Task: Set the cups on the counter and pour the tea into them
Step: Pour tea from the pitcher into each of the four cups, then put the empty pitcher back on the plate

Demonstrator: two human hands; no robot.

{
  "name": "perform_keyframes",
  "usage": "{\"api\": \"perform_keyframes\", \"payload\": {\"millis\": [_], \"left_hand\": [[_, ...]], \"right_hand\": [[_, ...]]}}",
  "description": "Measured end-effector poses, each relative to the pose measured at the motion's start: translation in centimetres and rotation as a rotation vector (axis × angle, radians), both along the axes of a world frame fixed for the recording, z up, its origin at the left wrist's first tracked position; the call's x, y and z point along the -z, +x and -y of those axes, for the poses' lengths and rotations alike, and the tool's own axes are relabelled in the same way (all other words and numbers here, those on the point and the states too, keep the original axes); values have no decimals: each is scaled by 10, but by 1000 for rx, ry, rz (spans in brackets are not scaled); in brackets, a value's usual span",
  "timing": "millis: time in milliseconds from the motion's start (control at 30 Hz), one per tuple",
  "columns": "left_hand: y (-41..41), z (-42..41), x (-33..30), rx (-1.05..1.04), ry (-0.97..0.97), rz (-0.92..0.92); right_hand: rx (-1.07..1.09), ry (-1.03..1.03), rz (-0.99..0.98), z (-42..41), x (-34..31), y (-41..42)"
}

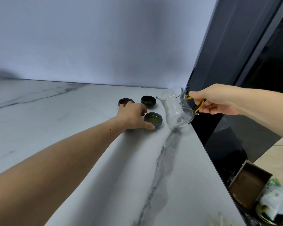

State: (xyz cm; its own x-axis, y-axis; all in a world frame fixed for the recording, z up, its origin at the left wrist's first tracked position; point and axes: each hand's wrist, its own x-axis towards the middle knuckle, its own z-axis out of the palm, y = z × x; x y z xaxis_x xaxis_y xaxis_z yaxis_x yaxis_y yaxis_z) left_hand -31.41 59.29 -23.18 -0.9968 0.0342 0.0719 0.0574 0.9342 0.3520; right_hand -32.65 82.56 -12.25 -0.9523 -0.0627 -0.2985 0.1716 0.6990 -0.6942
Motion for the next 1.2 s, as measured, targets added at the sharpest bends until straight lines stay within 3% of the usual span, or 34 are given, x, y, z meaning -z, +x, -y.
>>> {"api": "perform_keyframes", "payload": {"millis": [133,333,533,767,967,1200], "left_hand": [[-8,11,-19,83,-41,-13],[-16,44,-63,186,-253,-112],[8,104,-106,87,-324,16],[66,178,-193,-144,-189,211],[113,227,-257,-266,-223,257],[172,304,-281,-317,-271,309]], "right_hand": [[2,-67,-66,7,-20,-13],[-28,-188,-161,40,-46,-38],[-134,-284,-149,111,-68,-38],[-240,-345,65,190,-139,-7],[-337,-338,76,252,-187,24],[-437,-378,103,346,-200,65]]}}
